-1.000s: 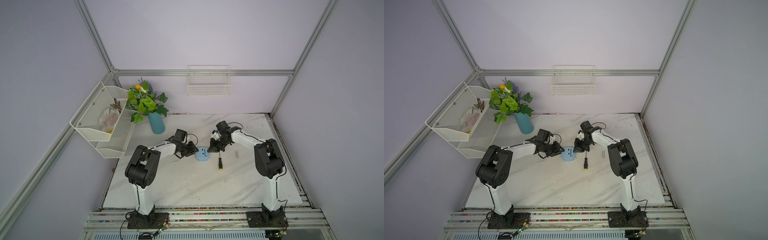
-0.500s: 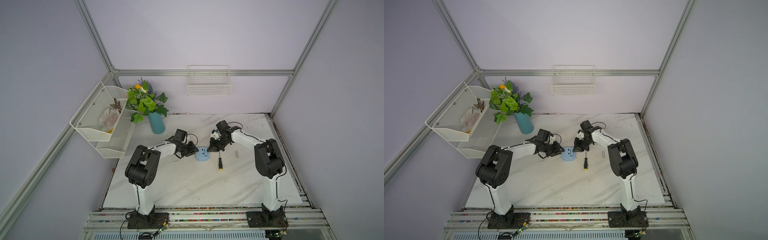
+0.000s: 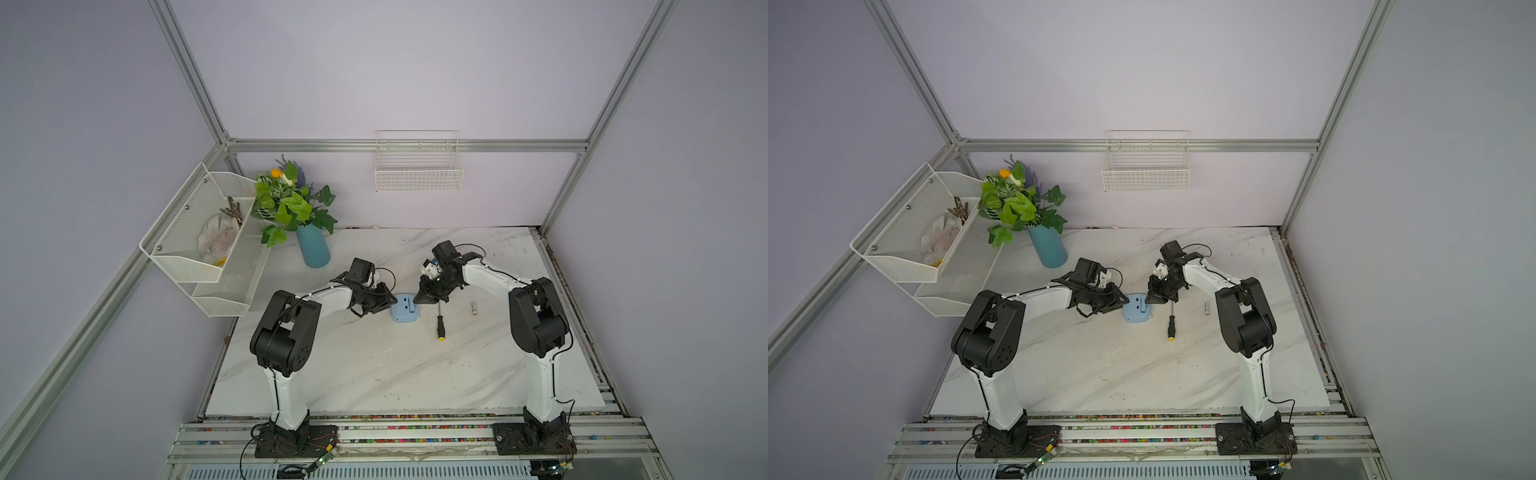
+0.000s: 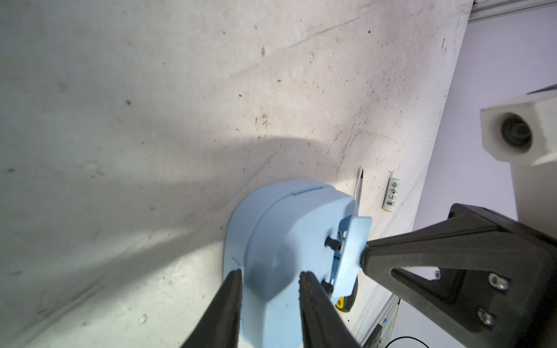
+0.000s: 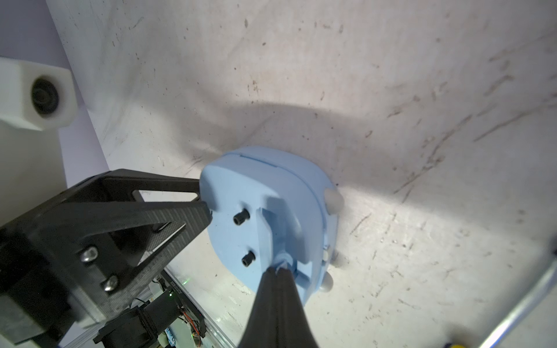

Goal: Remove the battery from the alarm
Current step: Install the cover on the alarm.

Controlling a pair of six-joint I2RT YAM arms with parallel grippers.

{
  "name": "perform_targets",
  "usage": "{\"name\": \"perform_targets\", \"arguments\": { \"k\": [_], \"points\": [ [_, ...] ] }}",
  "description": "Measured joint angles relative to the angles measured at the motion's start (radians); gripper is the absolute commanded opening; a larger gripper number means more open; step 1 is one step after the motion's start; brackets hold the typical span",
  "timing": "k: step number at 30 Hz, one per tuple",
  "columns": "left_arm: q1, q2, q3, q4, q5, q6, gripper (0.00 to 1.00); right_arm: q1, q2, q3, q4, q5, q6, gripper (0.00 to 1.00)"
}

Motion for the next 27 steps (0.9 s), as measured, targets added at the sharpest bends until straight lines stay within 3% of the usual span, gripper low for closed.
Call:
{"name": "perform_targets", "arguments": {
  "k": [27],
  "points": [
    [0.0,0.0,0.0,0.0,0.003,0.0,0.36,0.004,0.011,0.011,-0.016,0.002,-0.036,0.0]
  ]
}}
